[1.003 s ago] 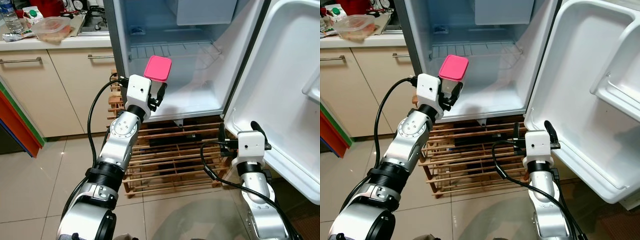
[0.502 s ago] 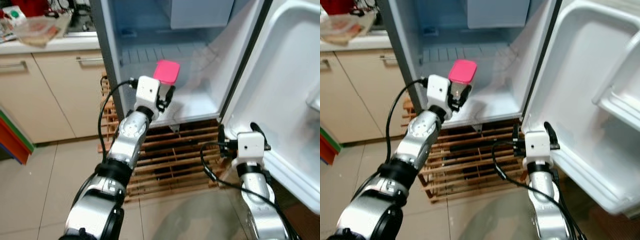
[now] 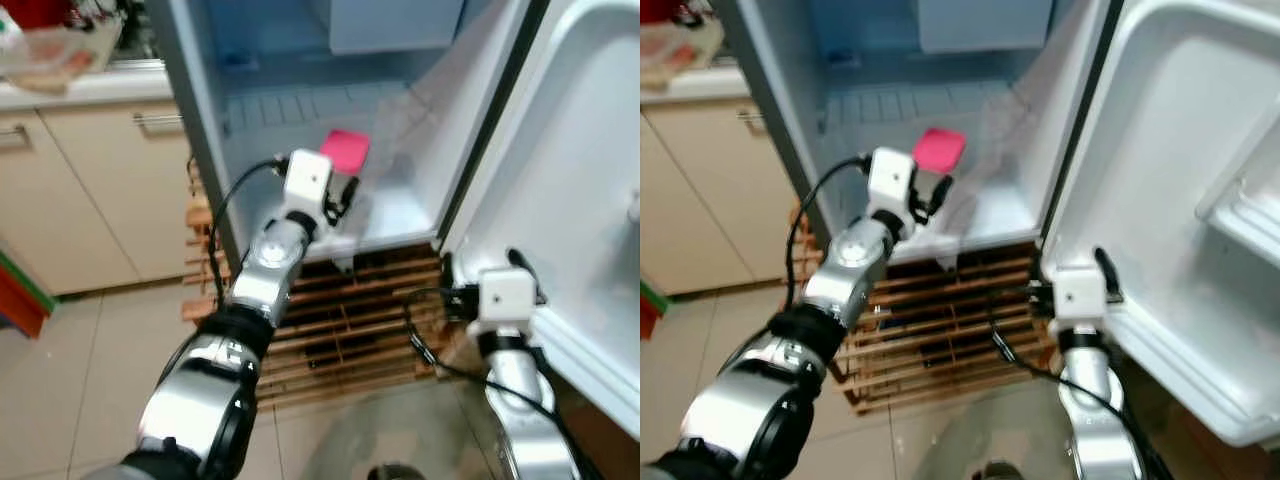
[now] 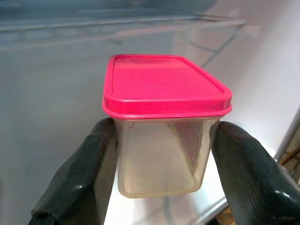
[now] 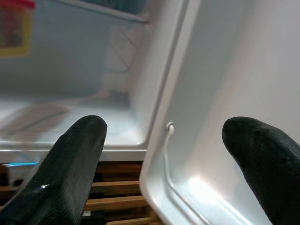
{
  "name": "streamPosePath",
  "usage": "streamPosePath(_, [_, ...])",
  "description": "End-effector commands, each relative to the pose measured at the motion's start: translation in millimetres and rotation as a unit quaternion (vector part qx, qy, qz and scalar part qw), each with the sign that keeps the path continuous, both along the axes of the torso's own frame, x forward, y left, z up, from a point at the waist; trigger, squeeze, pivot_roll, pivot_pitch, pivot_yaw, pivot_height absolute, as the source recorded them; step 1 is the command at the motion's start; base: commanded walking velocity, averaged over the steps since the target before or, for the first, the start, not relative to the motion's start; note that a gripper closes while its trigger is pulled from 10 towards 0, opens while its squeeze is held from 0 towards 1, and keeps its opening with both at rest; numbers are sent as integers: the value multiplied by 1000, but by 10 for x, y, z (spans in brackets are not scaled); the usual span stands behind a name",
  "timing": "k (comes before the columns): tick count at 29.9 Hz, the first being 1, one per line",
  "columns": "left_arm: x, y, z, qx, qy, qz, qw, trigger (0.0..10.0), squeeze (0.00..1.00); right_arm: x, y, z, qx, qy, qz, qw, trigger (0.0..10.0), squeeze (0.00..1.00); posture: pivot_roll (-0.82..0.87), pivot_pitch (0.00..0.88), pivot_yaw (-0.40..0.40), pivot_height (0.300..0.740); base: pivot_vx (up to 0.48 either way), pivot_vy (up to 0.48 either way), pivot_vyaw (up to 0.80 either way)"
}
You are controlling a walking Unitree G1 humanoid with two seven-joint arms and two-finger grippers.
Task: Restocking fridge
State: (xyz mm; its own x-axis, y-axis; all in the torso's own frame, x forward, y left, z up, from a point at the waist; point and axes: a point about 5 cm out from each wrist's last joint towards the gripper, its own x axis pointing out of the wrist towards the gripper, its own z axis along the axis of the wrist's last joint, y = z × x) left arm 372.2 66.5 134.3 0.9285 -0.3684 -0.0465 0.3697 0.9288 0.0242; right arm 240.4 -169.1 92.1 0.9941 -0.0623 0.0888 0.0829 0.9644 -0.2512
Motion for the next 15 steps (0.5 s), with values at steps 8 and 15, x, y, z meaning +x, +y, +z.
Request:
streamPosePath(8, [125, 58, 45, 37, 13, 41, 998, 10000, 0, -228, -70, 138, -15, -5, -1, 1000, 10000, 0, -265, 81, 5, 727, 0, 0, 0])
streamPosePath(15, [222, 196, 167, 57, -2, 88, 994, 10000, 0, -634, -267, 114, -38, 32, -25, 998, 10000, 0, -373, 161, -13, 727, 0, 0, 0])
